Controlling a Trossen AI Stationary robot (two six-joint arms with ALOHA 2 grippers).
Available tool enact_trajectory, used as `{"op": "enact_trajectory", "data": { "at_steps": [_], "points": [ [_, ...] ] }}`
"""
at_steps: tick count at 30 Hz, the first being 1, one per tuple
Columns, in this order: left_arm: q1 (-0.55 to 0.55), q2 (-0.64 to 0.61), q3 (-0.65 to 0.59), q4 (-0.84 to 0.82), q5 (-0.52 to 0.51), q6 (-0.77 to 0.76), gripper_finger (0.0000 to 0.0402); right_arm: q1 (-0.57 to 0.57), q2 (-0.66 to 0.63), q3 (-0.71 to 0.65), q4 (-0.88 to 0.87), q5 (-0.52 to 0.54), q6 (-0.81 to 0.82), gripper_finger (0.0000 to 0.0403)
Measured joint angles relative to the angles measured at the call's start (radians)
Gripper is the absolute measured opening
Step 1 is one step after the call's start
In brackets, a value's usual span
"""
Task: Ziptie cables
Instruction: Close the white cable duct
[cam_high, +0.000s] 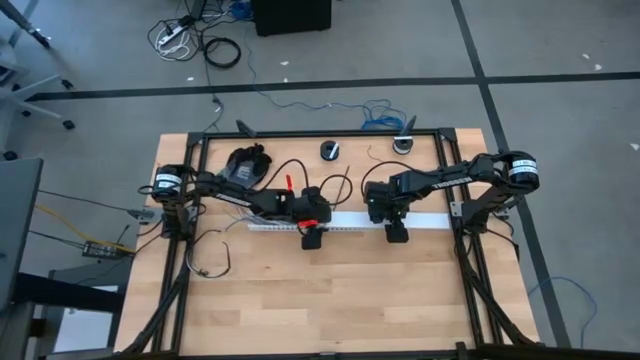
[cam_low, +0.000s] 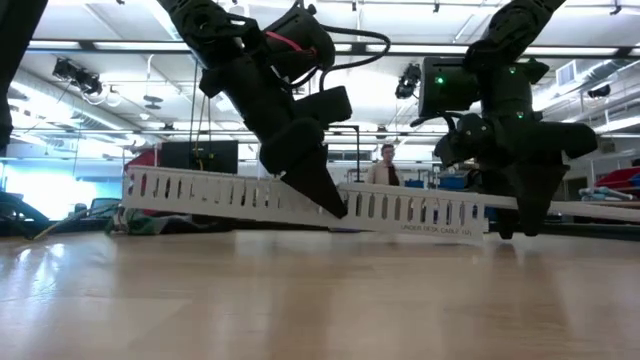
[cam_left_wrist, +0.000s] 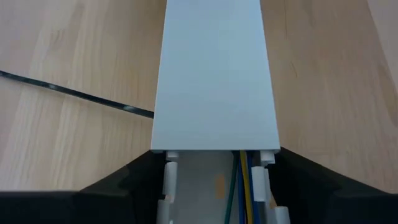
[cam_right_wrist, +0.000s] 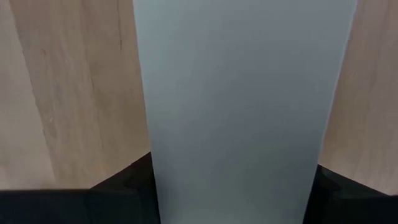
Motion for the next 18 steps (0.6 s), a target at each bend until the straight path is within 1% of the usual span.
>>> {"op": "enact_trajectory", "data": {
  "at_steps": [7, 9, 14, 18],
  "points": [
    [0.0, 0.0, 0.0, 0.014, 0.0, 0.002, 0.0237, 0.0, 0.0, 0.0, 0.0, -0.015, 0.002, 0.0226],
    [0.0, 0.0, 0.0, 0.015, 0.008, 0.014, 0.0243, 0.0, 0.0, 0.0, -0.001, -0.019, 0.003, 0.0225],
    [0.0, 0.0, 0.003, 0.028, 0.017, 0.025, 0.0283, 0.0, 0.0, 0.0, 0.005, -0.022, 0.01, 0.0223],
    [0.004, -0.002, 0.003, -0.019, 0.021, 0.024, 0.0316, 0.0, 0.0, 0.001, -0.024, -0.022, 0.014, 0.0225]
  ]
}}
